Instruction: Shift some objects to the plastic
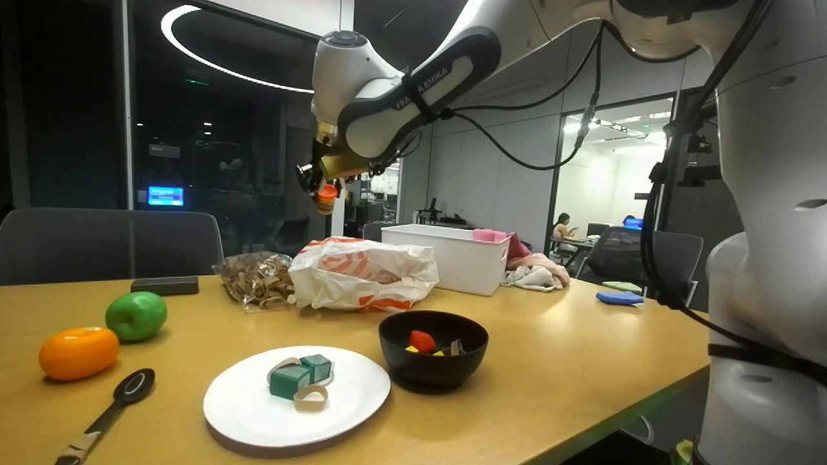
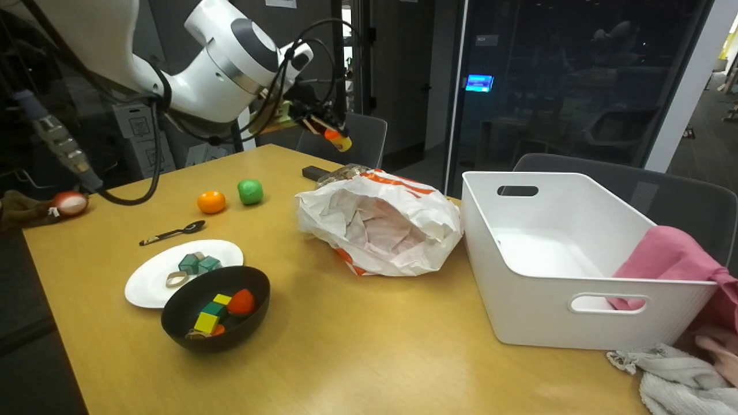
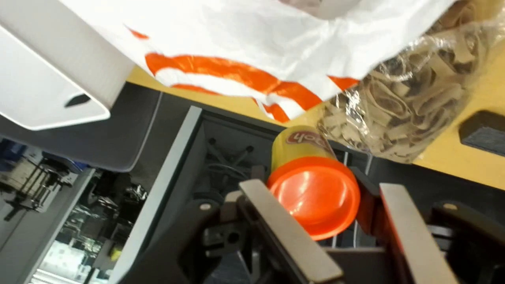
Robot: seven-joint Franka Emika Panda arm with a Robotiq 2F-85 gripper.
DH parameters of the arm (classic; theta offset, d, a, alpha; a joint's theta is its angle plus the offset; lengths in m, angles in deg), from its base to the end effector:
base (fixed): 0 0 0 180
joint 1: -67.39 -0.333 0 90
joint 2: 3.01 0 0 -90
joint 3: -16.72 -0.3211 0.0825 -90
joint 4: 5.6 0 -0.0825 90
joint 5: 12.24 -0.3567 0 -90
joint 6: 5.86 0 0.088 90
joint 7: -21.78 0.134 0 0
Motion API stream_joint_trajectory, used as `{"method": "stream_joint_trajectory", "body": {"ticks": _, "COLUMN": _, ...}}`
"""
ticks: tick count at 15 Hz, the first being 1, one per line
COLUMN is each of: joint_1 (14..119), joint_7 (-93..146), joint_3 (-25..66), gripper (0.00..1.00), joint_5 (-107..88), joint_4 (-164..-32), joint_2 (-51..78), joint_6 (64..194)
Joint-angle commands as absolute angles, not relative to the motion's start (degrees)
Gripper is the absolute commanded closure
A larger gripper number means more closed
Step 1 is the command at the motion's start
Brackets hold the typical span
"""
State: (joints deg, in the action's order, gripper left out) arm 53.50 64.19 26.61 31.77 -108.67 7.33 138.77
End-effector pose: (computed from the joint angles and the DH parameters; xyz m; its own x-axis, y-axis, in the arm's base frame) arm 0.6420 0.0479 0.5023 0.7501 0.0080 0.6613 -0.2459 -0.9249 0.2901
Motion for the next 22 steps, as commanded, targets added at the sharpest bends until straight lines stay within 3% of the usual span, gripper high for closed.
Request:
{"method": "stream_joint_trajectory", "body": {"ticks": 1, "joint_1": 57.0, "joint_7": 69.3, "joint_3": 24.2, "gripper": 0.71, "joint_5": 32.9, "joint_4": -115.2, "joint_2": 3.7, "joint_6": 137.4}}
{"method": "stream_joint_trajectory", "body": {"ticks": 22, "joint_1": 66.1, "joint_7": 59.0, "joint_3": 24.1, "gripper": 0.71, "joint_5": 16.3, "joint_4": -115.7, "joint_2": 12.4, "joint_6": 138.1}}
